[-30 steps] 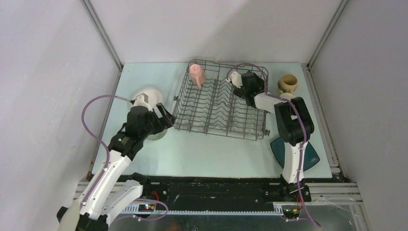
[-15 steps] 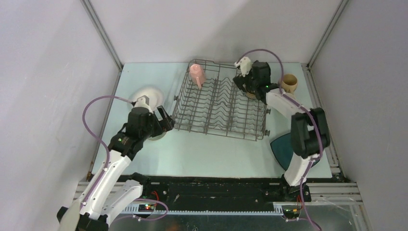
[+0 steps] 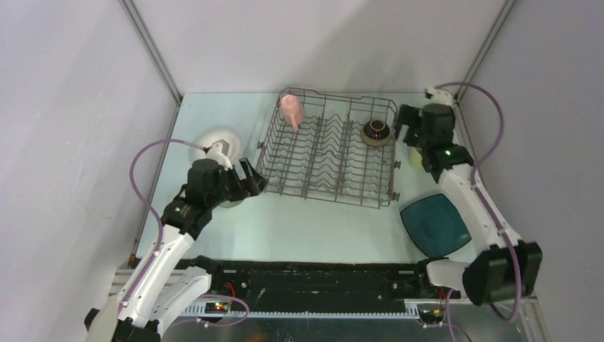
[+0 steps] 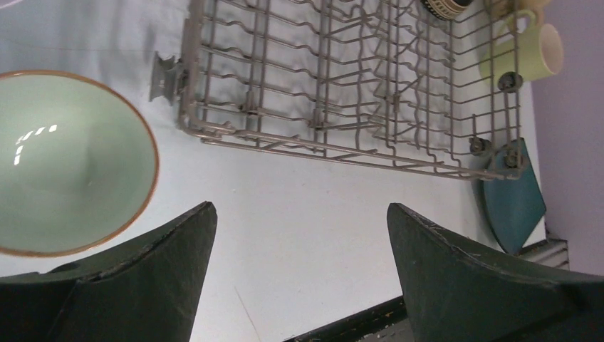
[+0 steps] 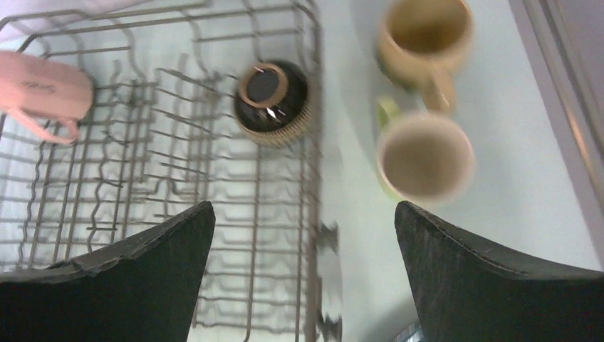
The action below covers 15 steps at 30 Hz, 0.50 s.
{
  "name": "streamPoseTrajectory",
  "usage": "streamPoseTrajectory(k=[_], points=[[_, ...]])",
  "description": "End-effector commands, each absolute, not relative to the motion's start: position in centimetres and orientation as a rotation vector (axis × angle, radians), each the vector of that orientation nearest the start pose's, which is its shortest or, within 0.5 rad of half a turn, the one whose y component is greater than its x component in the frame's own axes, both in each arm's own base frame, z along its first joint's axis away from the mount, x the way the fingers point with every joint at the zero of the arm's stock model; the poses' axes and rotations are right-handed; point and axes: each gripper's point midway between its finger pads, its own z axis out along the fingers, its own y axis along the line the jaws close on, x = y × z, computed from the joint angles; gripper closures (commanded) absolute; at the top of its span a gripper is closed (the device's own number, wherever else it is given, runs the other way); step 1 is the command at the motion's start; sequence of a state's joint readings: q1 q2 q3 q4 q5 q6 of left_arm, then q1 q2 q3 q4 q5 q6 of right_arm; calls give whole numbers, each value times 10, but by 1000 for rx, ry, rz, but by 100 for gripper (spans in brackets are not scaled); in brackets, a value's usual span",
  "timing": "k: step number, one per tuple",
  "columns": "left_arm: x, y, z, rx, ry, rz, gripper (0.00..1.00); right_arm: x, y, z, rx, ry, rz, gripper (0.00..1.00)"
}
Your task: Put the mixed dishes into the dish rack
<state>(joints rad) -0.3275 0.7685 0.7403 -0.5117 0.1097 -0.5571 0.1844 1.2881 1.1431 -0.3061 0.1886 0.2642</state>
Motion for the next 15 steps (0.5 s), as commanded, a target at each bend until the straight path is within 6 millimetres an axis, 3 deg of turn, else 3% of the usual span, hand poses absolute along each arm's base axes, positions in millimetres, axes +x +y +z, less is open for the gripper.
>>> streamPoseTrajectory(k=[1,2,3,4,5,11,15], points=[[242,-144,202,-103,2119,-759,5,332,2,201,692,2086,77,1],[241,-146,199,-98,2123,-773,4,312,-16,200,787,2062,39,1],[240,-152,200,-85,2116,-807,4,293,-25,180,882,2094,19,1],[239,-154,197,-79,2121,-820,4,279,-37,184,944,2055,38,1],[238,-159,198,-65,2117,-848,4,262,-49,166,1029,2072,18,0],[230,-178,196,7,2145,-955,5,195,-70,140,1287,2010,38,0],[219,-193,195,62,2154,-1018,6,166,-79,118,1546,1999,-35,0]])
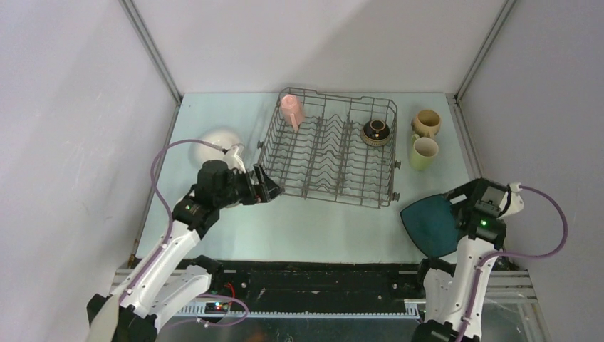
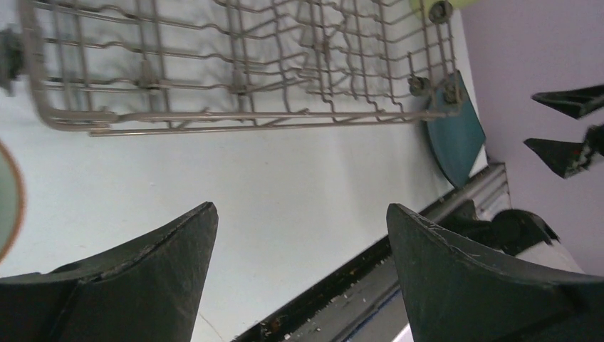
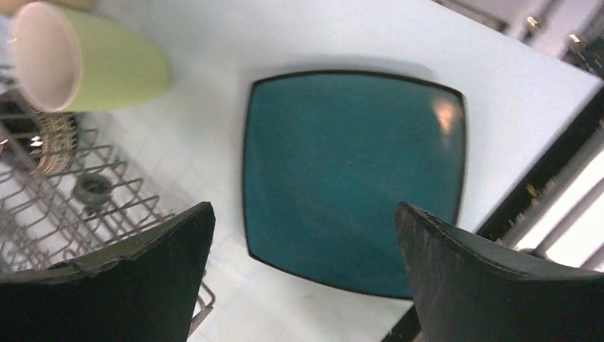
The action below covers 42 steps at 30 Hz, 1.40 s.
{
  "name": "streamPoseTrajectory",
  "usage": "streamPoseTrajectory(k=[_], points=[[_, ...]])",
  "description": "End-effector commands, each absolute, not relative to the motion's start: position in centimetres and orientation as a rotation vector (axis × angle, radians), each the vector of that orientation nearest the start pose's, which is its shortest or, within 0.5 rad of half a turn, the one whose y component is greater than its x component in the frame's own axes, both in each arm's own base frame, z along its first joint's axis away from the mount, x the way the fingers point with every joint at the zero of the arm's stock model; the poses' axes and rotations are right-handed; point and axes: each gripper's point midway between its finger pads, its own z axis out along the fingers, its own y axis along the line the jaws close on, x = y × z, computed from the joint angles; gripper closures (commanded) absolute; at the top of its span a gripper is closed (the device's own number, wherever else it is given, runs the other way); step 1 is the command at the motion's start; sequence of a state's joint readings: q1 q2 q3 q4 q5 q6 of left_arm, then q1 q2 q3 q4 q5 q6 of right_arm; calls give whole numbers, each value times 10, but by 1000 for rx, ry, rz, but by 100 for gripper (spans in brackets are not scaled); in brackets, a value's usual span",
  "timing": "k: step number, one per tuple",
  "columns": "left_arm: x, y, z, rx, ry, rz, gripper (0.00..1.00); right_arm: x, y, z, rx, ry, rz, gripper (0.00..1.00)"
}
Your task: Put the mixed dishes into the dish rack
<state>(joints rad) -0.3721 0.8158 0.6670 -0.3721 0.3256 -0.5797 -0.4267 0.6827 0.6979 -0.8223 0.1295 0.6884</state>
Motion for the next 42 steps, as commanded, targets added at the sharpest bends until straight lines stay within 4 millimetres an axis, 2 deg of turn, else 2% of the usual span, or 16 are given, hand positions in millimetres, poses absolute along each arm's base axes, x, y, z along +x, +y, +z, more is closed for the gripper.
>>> streamPoseTrajectory(k=[1,5,9,15,21,24,25,26,27,28,29,30,31,32,36,42], points=[[216,-197,195,79,2158,-1031,6,160,-79,113,1612,1995,-50,0],[209,-205,193,105,2169,-1055,6,135,-85,84,1836,2044,-229,1],[202,-211,191,137,2182,-1072,6,121,-90,69,1935,2045,-392,1],[195,-209,195,152,2166,-1055,5,117,-106,62,1992,1971,-542,0],[195,-210,193,160,2173,-1063,5,125,-118,43,1986,1992,-533,0],[195,-210,191,156,2180,-1060,5,158,-121,35,1835,2040,-356,0],[195,-210,191,154,2179,-1058,5,159,-118,29,1788,2079,-325,0],[196,-210,191,152,2180,-1055,5,174,-118,31,1749,2051,-229,0],[196,-209,191,150,2181,-1050,4,173,-114,24,1712,2084,-195,0],[196,-209,191,151,2181,-1048,5,187,-113,26,1677,2050,-93,0],[197,-209,190,149,2181,-1044,4,185,-110,19,1669,2059,-52,0],[197,-209,190,148,2182,-1043,4,201,-106,24,1613,2031,70,0],[198,-209,189,147,2187,-1040,5,197,-103,17,1611,2031,108,0],[198,-209,189,145,2188,-1039,4,210,-99,24,1551,2003,208,0],[200,-209,186,141,2201,-1027,5,220,-88,24,1487,1954,373,3],[204,-207,184,125,2209,-1000,4,243,-70,37,1363,1918,636,18]])
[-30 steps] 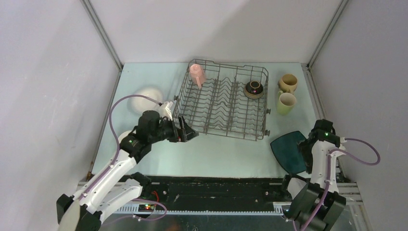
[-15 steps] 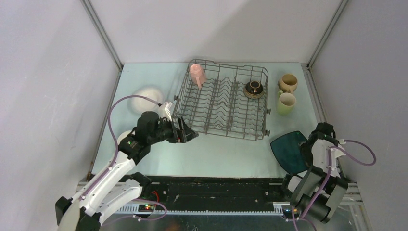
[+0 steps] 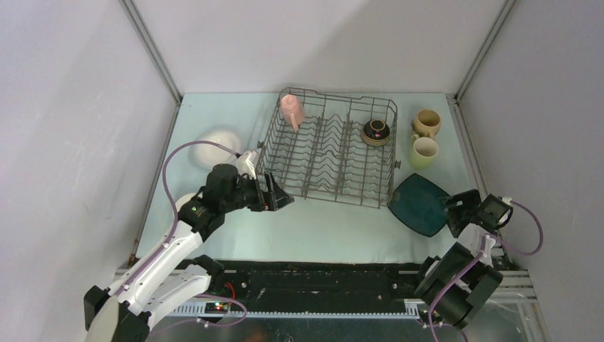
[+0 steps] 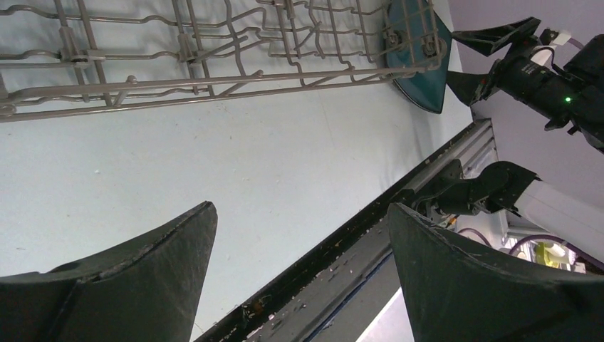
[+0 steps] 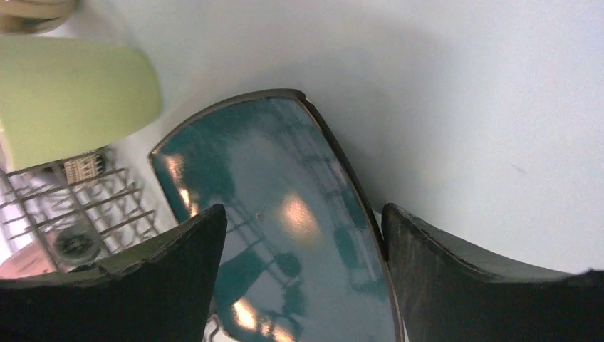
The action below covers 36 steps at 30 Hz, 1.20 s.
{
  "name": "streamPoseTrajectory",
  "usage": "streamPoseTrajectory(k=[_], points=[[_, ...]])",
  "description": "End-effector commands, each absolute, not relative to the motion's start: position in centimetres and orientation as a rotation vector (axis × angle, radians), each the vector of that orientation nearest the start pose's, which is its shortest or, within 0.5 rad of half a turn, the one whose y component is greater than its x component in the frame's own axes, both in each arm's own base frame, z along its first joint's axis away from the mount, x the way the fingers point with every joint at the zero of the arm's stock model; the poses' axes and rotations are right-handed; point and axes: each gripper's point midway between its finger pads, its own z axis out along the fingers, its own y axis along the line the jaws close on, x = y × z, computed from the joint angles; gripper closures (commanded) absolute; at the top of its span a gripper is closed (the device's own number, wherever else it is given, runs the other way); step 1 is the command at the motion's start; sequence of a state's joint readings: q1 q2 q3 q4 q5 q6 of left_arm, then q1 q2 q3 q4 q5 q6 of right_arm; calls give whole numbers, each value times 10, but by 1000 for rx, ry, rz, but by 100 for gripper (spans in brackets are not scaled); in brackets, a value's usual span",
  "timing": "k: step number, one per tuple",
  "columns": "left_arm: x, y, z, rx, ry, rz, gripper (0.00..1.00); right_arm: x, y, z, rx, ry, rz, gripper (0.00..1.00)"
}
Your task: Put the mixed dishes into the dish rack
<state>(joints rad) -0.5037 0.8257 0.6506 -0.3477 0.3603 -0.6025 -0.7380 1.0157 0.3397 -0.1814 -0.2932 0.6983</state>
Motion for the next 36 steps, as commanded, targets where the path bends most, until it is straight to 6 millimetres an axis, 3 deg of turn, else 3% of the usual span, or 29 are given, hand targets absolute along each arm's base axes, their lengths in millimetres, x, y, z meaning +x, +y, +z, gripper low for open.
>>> streamPoseTrajectory(k=[1,9,15,21,23,26,31,36], points=[[204,-206,184,124,2210,-997,4,248,-67,39,1337,1917,685,19],[213,-209,173,89,2219,-986,4,260,-56,51,1171,1914,828,21],[226,-226,163,62,2226,-1045,6,255,-48,44,1135,1969,824,24],[232,-231,165,81,2212,-1020,6,251,-48,36,1135,2001,777,46],[231,-234,162,93,2220,-1025,6,252,-49,36,1139,2003,761,59],[228,-236,158,104,2231,-1029,7,251,-51,35,1146,2008,745,97],[225,-235,155,101,2233,-1018,6,246,-57,44,1177,1993,675,100],[226,-234,156,100,2231,-1009,6,242,-75,73,1206,1938,517,100]])
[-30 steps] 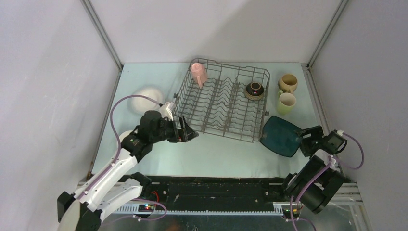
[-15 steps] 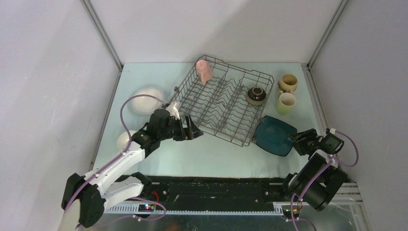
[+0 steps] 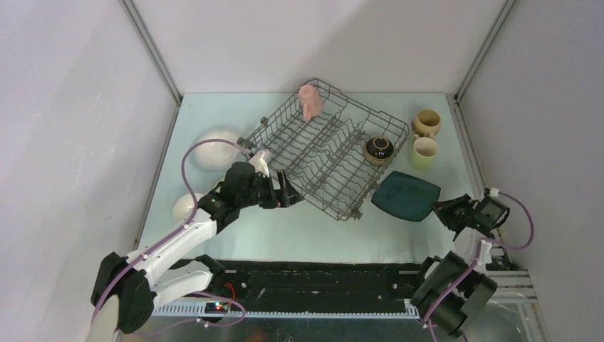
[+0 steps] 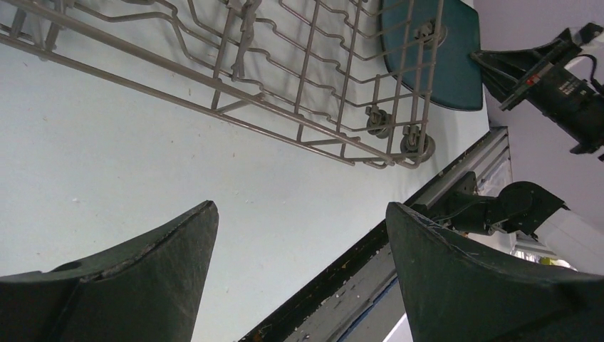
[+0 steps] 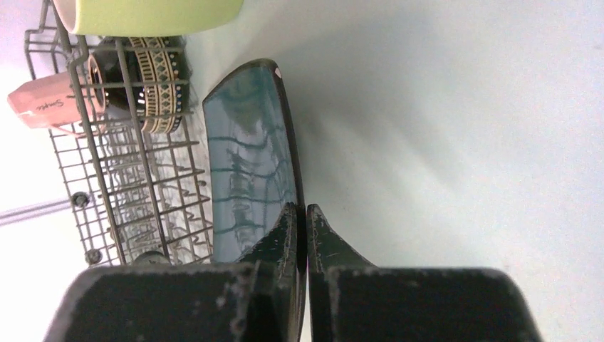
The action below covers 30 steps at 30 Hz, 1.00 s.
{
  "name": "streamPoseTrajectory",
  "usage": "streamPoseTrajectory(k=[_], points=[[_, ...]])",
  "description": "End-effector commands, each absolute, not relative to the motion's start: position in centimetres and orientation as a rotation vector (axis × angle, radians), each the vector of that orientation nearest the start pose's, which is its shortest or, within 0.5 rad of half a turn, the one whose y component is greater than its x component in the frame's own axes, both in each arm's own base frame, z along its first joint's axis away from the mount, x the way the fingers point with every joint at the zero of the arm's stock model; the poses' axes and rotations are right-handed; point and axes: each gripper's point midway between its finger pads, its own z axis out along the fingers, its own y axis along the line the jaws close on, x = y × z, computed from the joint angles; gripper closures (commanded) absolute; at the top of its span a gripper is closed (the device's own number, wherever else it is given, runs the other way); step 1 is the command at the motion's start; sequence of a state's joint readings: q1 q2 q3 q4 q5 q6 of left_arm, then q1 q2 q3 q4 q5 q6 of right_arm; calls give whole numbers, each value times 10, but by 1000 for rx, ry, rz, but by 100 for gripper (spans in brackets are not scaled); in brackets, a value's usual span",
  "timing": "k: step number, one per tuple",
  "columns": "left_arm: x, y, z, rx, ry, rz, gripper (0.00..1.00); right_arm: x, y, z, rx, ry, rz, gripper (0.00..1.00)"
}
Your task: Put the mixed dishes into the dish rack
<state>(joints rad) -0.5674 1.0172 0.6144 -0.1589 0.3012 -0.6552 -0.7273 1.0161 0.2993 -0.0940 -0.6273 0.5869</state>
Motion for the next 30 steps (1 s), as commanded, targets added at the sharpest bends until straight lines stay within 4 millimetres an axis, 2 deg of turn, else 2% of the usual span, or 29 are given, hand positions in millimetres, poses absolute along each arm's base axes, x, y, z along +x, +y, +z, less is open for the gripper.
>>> streamPoseTrajectory(k=[1,6,9,15,17,21,25,30], points=[[226,-235,156,101,2232,-1009,6,238,-76,79,1216,1928,486,100],[225,-238,161,113,2224,-1018,6,234,-75,121,1191,1886,437,100],[223,-241,165,137,2216,-1014,7,229,-70,137,1194,1883,402,100],[221,-246,172,163,2196,-1018,7,231,-60,205,1087,1784,380,100],[221,-247,173,163,2193,-1022,7,234,-52,221,1050,1778,403,100],[220,-248,174,171,2192,-1032,7,236,-40,239,1000,1780,421,100],[219,-252,179,190,2177,-1055,6,230,-41,263,966,1739,349,100],[220,-271,193,205,2152,-1183,6,237,-29,297,848,1714,410,100]])
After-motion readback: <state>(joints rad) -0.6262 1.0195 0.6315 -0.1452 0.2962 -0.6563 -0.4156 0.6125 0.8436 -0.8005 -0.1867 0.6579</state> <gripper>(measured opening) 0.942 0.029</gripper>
